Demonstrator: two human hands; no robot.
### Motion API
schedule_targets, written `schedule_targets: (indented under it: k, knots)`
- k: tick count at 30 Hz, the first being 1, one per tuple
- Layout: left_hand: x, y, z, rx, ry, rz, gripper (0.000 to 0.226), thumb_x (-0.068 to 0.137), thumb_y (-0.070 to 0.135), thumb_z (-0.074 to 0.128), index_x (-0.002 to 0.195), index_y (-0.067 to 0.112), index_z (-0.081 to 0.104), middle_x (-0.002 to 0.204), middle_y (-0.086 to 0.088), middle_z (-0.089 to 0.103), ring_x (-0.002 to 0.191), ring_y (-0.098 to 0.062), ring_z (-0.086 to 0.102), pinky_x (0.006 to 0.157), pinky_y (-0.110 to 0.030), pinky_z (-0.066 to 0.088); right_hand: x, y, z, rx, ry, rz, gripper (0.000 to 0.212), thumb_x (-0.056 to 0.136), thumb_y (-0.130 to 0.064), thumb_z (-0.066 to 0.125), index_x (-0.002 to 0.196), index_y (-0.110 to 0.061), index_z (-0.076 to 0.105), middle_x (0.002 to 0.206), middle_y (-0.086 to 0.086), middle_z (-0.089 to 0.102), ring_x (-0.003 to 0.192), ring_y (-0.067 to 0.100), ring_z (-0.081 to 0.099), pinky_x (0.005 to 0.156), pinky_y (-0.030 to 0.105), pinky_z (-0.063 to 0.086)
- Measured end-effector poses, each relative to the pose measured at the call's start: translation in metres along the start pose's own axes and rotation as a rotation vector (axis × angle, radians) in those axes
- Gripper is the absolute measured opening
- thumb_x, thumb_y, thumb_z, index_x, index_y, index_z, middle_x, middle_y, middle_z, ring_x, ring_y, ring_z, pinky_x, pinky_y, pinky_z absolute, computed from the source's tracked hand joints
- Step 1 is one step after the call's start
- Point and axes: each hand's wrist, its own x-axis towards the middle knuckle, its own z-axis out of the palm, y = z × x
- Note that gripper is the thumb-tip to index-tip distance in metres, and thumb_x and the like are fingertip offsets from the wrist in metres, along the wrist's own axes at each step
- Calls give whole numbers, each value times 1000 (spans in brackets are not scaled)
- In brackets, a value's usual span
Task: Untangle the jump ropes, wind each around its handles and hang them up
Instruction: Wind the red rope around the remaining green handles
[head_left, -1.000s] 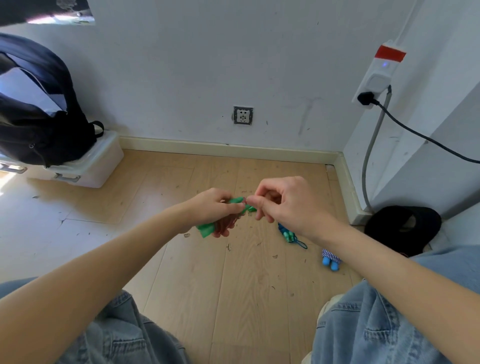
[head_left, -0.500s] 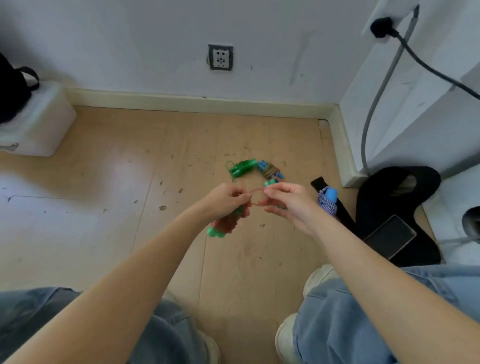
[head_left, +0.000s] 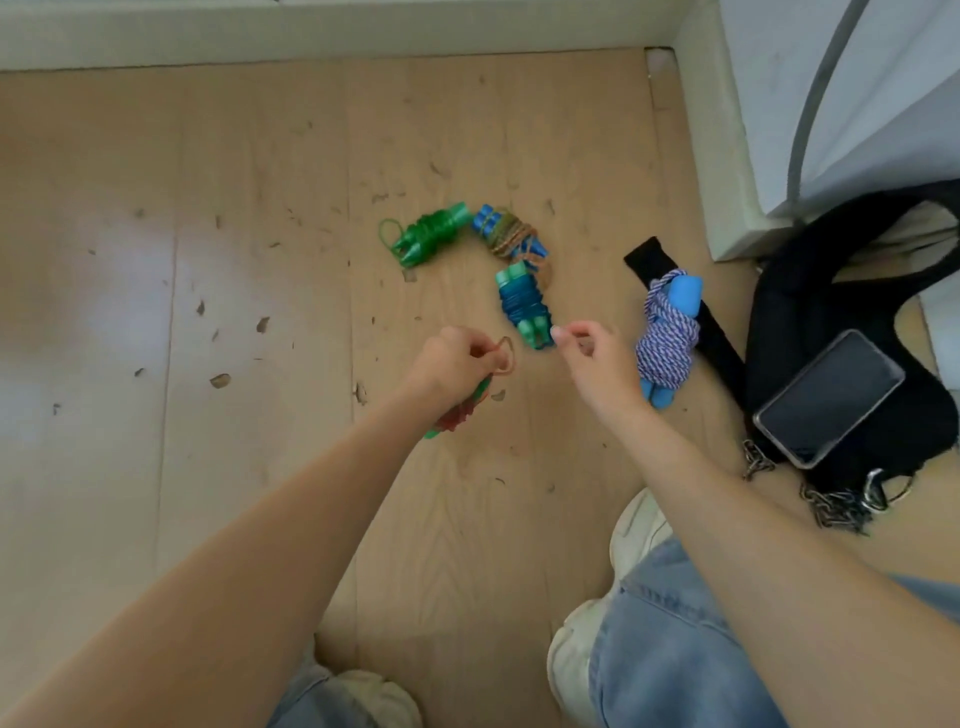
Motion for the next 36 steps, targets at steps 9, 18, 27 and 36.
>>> schedule_targets:
  k: [9, 18, 27, 36]
  knots:
    - [8, 1, 3, -323, 52, -70, 7, 90, 11, 54, 92, 15, 60, 78, 5, 59, 68, -3, 56, 54, -12, 40, 8, 16, 26, -523, -47, 54, 22, 91, -16, 53, 110, -5, 53, 115, 14, 55, 104, 32, 54, 68, 33, 36]
    - [-6, 16, 4, -371, 14, 153, 16, 87, 7, 58, 99, 17, 60, 76, 8, 55, 64, -2, 51, 50, -11, 39, -11, -29, -3, -139, 19, -399, 13, 85, -7, 59, 93, -4, 68, 94, 9, 61, 82, 26, 62, 73, 40, 49]
    - [-8, 20, -5, -183, 218, 88, 5, 85, 23, 60, 84, 19, 60, 71, 12, 52, 66, -3, 49, 53, -17, 36, 9, -20, -45, -379, 60, -229, 32, 85, -14, 60, 117, -15, 55, 131, 5, 48, 120, 20, 40, 98, 35, 34]
    - [-15, 29, -24, -760, 39, -199, 20, 83, 14, 59, 65, 7, 59, 62, -4, 56, 46, -9, 41, 41, -18, 36, 3, 0, -16, -578, -2, -194, 38, 83, -3, 57, 117, -12, 42, 126, 11, 34, 103, 34, 47, 87, 43, 46]
